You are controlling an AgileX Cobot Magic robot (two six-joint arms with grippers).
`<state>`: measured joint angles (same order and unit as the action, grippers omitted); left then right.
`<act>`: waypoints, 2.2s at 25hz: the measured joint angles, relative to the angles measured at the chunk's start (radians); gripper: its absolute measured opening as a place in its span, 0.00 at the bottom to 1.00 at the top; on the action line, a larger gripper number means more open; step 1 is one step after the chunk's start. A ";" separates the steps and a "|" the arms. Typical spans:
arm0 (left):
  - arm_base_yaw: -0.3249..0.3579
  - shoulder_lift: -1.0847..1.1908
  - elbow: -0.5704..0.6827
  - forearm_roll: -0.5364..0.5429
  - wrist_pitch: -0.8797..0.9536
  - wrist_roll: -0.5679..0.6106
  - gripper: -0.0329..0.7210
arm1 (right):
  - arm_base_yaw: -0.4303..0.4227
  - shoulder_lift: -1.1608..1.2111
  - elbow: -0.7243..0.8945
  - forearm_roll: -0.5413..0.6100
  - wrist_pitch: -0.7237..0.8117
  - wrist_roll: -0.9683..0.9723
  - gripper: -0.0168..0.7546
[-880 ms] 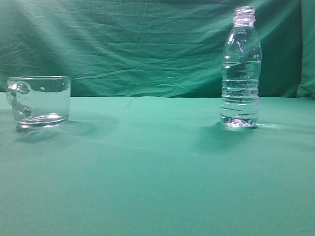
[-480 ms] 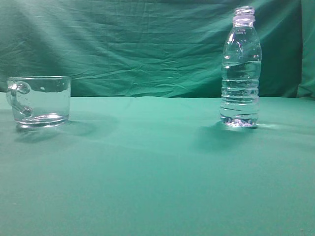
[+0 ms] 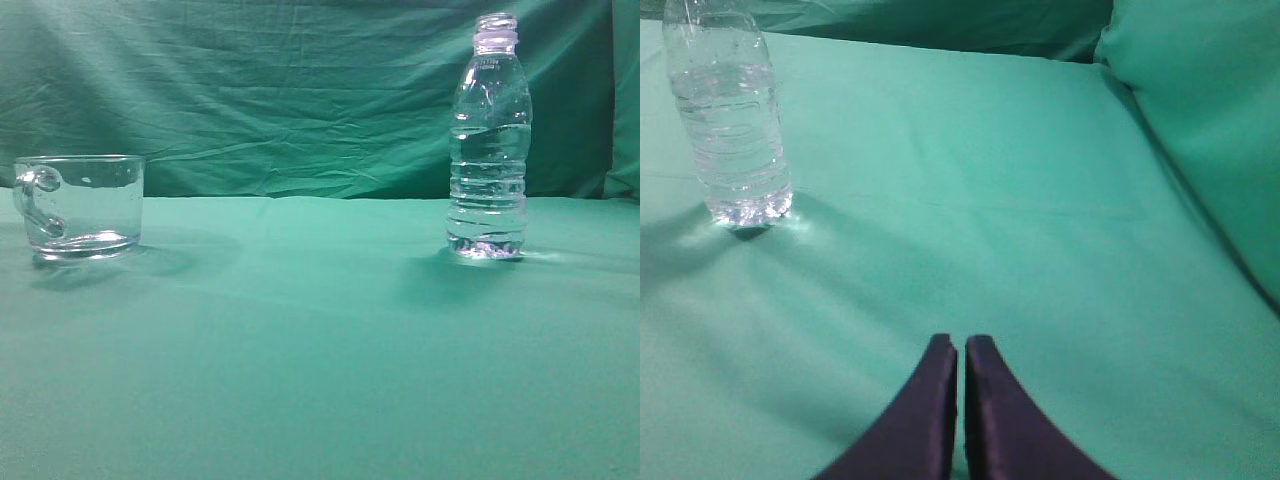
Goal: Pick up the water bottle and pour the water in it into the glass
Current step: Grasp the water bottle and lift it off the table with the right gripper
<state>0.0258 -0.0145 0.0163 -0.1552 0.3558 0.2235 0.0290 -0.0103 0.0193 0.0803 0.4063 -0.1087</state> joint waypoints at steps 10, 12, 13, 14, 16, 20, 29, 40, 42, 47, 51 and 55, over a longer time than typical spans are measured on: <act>0.000 0.000 0.000 0.000 0.000 0.000 0.04 | 0.000 0.000 0.009 0.263 -0.374 0.094 0.02; 0.000 0.000 0.000 0.000 0.000 0.000 0.04 | 0.000 0.000 0.009 0.291 -0.481 0.096 0.02; 0.000 0.000 0.000 0.000 0.000 0.000 0.04 | 0.000 0.000 0.006 0.295 -0.489 0.096 0.02; 0.000 0.000 0.000 0.000 0.000 0.000 0.04 | 0.000 0.000 -0.004 0.295 -0.466 0.096 0.02; 0.000 0.000 0.000 0.000 0.000 0.000 0.04 | 0.000 0.000 -0.056 0.287 -0.408 0.096 0.02; 0.000 0.000 0.000 0.000 0.000 0.000 0.04 | 0.000 0.044 -0.172 0.283 -0.355 0.096 0.02; 0.000 0.000 0.000 0.000 0.000 0.000 0.04 | 0.000 0.289 -0.217 0.281 -0.321 0.026 0.02; 0.000 0.000 0.000 0.000 0.000 0.000 0.04 | 0.262 0.598 -0.217 0.278 -0.552 -0.170 0.02; 0.000 0.000 0.000 0.000 0.000 0.000 0.04 | 0.312 0.671 -0.217 0.278 -0.629 -0.172 0.02; 0.000 0.000 0.000 0.000 0.000 0.000 0.04 | 0.428 0.861 -0.220 0.278 -0.857 -0.172 0.02; 0.000 0.000 0.000 0.000 0.000 0.000 0.04 | 0.494 1.032 -0.220 0.278 -0.991 -0.172 0.02; 0.000 0.000 0.000 0.000 0.000 0.000 0.04 | 0.506 1.167 -0.235 0.278 -1.071 -0.136 0.14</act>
<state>0.0258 -0.0145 0.0163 -0.1552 0.3558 0.2235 0.5355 1.1565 -0.2155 0.3581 -0.6649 -0.2452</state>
